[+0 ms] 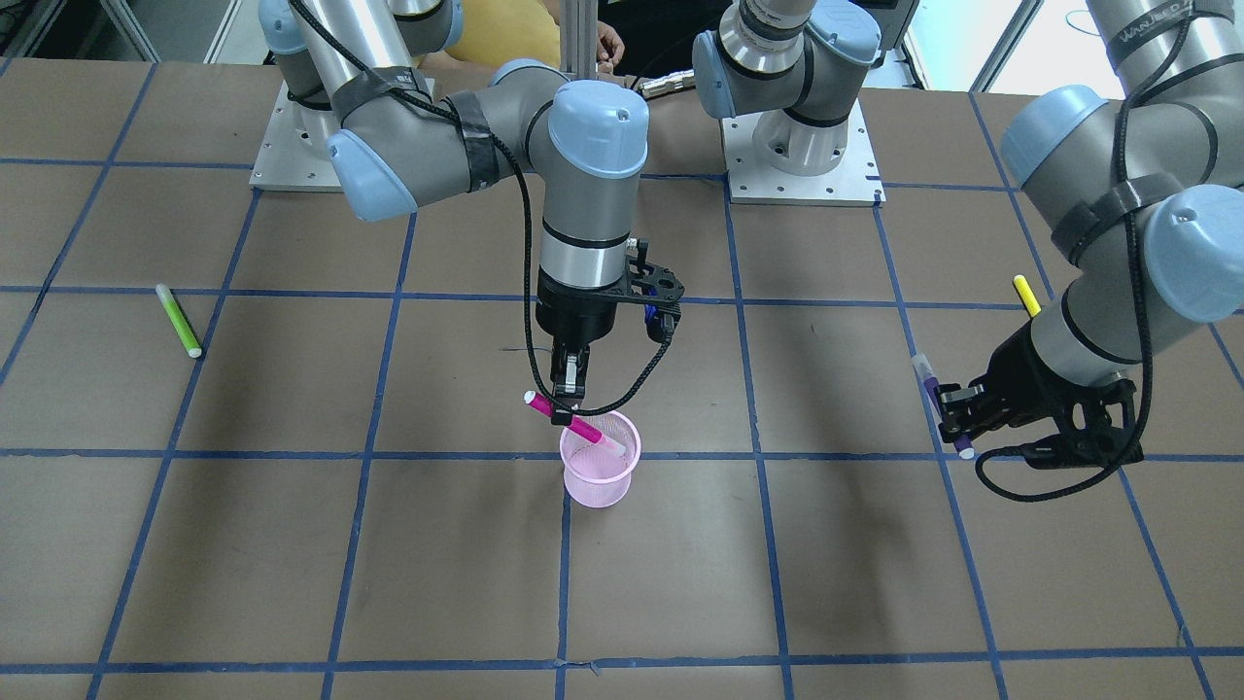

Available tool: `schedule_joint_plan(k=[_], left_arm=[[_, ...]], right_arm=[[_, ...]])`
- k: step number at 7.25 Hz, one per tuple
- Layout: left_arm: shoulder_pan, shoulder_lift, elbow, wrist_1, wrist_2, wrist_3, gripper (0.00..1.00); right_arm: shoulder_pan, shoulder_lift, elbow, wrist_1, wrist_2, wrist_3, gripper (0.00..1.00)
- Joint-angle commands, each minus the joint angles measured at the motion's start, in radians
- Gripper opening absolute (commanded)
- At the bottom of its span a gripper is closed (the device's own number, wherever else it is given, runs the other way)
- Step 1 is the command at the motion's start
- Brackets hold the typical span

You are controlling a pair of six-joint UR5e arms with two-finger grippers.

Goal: Insert purple and pink pens into pink cup

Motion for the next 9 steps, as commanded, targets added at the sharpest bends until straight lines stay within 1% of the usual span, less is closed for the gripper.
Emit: schedule_joint_plan(k=[1,2,3,4,5,6,7,8,9], left_arm=[[-0.001,0.001,0.000,0.001,-0.009,0.001,0.00],[-0.003,0.003,0.000,0.001,-0.009,0.003,0.00],[-0.004,0.006,0.002,0.001,-0.024,0.001,0.00],[-0.006,0.011,0.005,0.001,-0.027,0.000,0.00],[-0.010,0.024,0.017,0.003,-0.047,-0.003,0.00],[-0.042,0.034,0.019,0.033,-0.140,-0.021,0.00],[-0.106,0.040,0.013,0.119,-0.150,-0.041,0.00],[-0.183,0.022,0.002,0.255,-0.146,-0.128,0.00],[-0.251,0.020,-0.001,0.320,-0.141,-0.232,0.00]], right_arm=[[-0.001,0.016,-0.002,-0.003,0.011,0.002,0.31],[-0.001,0.018,-0.003,-0.003,0.040,0.000,0.54],[-0.002,0.016,-0.005,-0.003,0.044,0.003,0.59],[-0.015,0.006,-0.008,-0.001,0.047,0.010,0.60],[-0.033,-0.028,-0.009,-0.006,0.057,0.014,0.59],[-0.089,-0.075,-0.012,0.006,0.100,0.022,0.59],[-0.169,-0.132,-0.012,0.029,0.141,0.029,0.60],[-0.244,-0.193,-0.015,0.108,0.169,0.030,0.60],[-0.312,-0.243,-0.012,0.165,0.177,0.042,0.60]])
